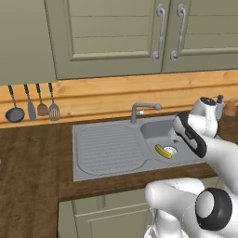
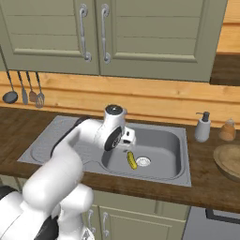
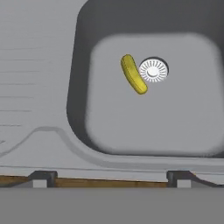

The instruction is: Pick the cucumber from the sink and place it in the bowl. Then pick the bowl and place it in the microwave. Then close the microwave door and press the start button.

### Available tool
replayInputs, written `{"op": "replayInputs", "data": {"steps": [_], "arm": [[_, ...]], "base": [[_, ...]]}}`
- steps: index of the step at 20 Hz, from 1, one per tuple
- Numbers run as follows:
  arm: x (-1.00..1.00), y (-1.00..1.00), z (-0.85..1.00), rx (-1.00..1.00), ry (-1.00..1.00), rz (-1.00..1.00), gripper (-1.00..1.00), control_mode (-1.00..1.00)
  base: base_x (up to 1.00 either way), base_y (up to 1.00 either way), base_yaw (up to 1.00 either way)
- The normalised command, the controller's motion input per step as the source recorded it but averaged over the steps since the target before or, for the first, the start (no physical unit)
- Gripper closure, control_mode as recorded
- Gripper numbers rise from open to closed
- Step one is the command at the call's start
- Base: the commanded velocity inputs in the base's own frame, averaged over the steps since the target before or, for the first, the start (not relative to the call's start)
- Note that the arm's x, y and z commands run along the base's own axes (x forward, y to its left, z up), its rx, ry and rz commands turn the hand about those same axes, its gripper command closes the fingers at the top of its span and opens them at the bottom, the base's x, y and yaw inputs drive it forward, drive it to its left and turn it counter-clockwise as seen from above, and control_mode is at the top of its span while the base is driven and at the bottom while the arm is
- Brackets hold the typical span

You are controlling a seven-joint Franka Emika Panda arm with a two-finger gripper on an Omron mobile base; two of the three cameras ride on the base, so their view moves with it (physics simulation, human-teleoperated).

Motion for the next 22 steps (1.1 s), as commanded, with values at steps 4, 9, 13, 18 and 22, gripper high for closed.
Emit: {"op": "replayInputs", "data": {"steps": [4,9,13,18,22], "arm": [[0.61,-0.07,-0.45,0.0,0.02,0.0,-1.0,-1.0],[0.37,-0.44,-0.13,0.03,0.01,0.03,-1.0,-1.0],[0.44,-0.31,-0.08,0.06,0.07,0.07,-1.0,-1.0],[0.5,-0.05,-0.18,0.01,0.11,0.03,-1.0,-1.0],[0.47,0.0,-0.34,0.0,0.04,0.0,-1.0,-1.0]], "base": [[0.0,0.0,0.0],[0.0,0.0,0.0],[0.0,0.0,0.0],[0.0,0.0,0.0],[0.0,0.0,0.0]]}}
